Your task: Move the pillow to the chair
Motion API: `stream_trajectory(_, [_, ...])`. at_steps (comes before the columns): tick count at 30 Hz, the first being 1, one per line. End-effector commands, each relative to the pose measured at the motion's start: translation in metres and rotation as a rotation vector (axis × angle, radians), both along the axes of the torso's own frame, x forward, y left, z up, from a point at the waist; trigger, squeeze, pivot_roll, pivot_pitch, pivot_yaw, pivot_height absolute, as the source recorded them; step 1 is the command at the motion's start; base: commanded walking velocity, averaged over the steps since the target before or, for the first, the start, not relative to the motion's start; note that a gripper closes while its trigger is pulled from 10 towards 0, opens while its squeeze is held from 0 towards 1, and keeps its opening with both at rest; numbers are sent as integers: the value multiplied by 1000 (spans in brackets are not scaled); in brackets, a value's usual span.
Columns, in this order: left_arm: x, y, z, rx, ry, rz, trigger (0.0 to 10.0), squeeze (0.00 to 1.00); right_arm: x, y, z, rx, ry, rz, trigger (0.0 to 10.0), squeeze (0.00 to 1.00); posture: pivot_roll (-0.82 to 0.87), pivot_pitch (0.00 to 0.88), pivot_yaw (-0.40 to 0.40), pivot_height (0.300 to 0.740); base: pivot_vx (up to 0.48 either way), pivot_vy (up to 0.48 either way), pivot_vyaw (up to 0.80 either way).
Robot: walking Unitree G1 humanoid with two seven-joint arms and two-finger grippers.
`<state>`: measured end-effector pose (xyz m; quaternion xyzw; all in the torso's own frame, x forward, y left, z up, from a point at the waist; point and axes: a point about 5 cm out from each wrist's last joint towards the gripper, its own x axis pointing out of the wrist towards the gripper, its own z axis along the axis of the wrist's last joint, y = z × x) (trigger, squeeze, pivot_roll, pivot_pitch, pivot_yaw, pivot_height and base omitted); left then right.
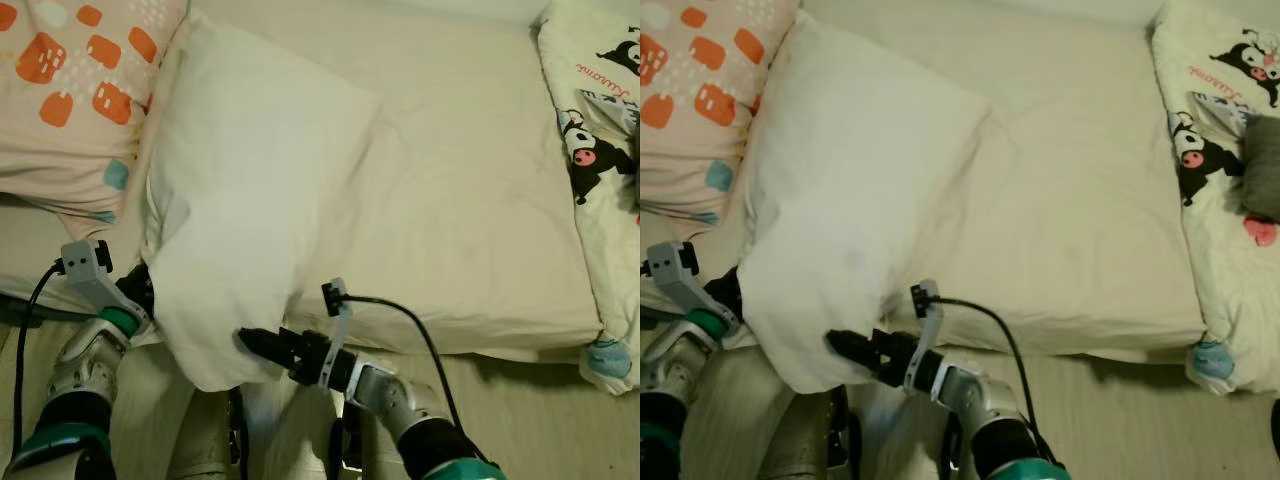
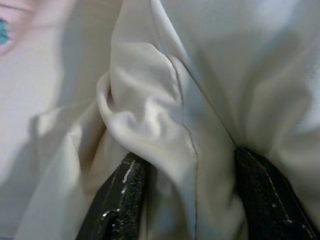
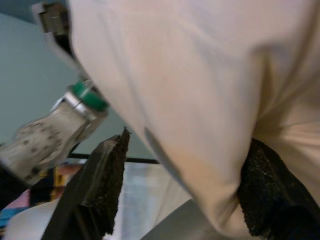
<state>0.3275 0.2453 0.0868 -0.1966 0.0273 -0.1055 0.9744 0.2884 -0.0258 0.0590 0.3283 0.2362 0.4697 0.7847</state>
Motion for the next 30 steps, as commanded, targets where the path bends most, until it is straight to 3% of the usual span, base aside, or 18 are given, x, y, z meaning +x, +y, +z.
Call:
stream_trajectory(1, [-7, -15, -16, -2, 54, -85, 0, 0, -12, 18, -7, 5, 41, 31, 0, 0, 72, 272, -39, 634, 0, 0, 0])
stream_trajectory(21, [-17, -14, -10, -2, 3, -69, 0, 0, 3, 4, 6, 75, 11, -106, 0, 0, 89, 231, -34, 634, 0, 0, 0])
stream_trajectory(30, [-24, -25, 4, -1, -58, -97, 0, 0, 13, -6, 19, 147, -29, -188, 0, 0, 122, 181, -30, 634, 0, 0, 0])
